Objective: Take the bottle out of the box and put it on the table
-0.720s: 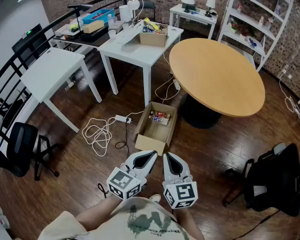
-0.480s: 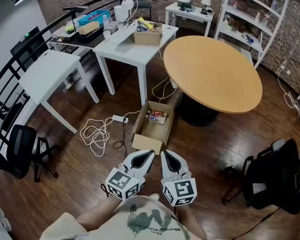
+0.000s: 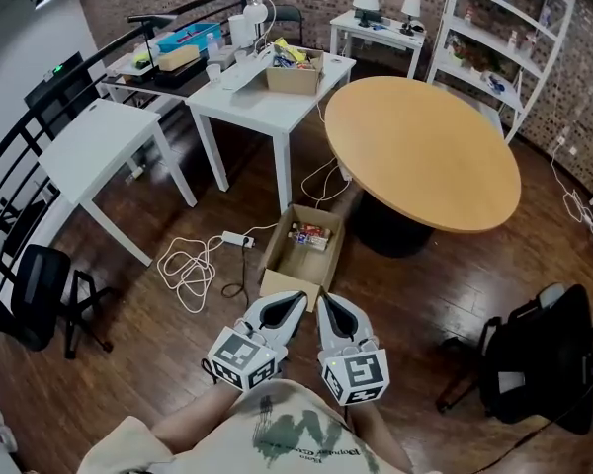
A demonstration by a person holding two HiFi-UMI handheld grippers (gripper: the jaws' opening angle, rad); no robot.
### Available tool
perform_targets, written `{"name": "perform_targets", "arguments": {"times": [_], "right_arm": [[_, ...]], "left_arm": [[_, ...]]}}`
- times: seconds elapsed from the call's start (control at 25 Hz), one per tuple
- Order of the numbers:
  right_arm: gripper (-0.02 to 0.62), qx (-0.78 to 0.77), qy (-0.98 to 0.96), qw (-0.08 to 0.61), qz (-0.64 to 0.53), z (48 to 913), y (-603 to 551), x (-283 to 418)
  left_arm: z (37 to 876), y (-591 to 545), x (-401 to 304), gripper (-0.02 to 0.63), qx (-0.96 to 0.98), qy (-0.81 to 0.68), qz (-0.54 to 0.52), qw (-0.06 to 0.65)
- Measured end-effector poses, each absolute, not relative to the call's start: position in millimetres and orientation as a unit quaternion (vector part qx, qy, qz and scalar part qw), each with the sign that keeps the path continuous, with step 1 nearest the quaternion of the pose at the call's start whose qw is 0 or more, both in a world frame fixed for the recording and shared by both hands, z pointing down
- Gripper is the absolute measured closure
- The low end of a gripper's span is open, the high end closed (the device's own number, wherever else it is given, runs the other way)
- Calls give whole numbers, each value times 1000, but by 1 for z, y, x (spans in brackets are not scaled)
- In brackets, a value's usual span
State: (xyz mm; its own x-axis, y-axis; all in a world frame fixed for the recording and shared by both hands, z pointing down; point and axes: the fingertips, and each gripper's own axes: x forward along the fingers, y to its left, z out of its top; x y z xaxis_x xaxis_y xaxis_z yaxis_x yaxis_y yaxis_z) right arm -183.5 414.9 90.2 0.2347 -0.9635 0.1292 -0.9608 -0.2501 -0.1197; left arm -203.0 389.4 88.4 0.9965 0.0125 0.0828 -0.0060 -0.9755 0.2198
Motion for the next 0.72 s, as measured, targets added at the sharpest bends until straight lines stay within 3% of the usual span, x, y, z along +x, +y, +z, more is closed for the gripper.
{"name": "perform_targets", "arguments": {"times": [0.72], "right_arm": [[595, -789, 603, -25, -117, 121, 317, -90]], "left_arm": [[119, 288, -102, 621, 987, 20, 49, 150]]}}
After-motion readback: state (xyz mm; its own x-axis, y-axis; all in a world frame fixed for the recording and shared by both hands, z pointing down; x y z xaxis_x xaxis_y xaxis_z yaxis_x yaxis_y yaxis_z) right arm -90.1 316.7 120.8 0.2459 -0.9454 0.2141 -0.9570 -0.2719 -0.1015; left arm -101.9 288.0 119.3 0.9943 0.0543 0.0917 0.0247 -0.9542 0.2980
